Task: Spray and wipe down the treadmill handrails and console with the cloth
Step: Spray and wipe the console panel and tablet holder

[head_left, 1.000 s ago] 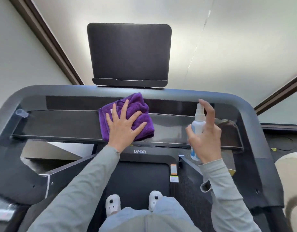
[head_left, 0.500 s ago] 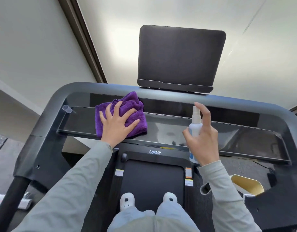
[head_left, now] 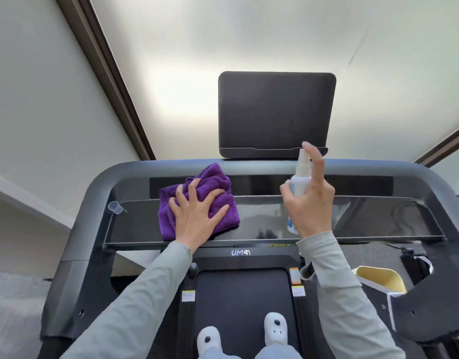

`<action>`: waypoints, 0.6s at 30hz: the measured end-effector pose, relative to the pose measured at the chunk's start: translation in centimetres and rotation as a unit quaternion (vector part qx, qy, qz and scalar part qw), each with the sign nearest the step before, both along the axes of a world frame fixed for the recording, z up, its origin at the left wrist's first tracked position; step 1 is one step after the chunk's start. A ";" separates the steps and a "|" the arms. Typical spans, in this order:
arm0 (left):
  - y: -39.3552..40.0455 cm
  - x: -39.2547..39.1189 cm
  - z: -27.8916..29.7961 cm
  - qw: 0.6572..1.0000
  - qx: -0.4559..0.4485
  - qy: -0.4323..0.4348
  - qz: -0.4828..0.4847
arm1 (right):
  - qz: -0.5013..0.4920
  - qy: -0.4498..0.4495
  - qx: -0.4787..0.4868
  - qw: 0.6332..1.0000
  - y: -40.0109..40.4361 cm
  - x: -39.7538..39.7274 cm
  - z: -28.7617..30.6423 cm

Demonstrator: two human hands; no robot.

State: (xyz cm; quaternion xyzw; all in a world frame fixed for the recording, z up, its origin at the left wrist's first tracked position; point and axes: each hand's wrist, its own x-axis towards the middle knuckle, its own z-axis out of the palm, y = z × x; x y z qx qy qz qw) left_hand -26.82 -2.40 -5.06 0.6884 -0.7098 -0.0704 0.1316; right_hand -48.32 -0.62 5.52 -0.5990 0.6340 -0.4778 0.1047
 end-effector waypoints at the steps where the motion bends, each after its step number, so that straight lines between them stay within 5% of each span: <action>1: -0.2 -0.6 0.1 1.000 0.004 -0.005 -0.011 | -0.008 0.003 -0.008 1.000 -0.8 0.0 0.6; 18: -2.4 -7.5 0.4 0.997 -0.046 -0.046 -0.049 | -0.019 0.065 -0.003 0.998 -10.3 -5.1 2.2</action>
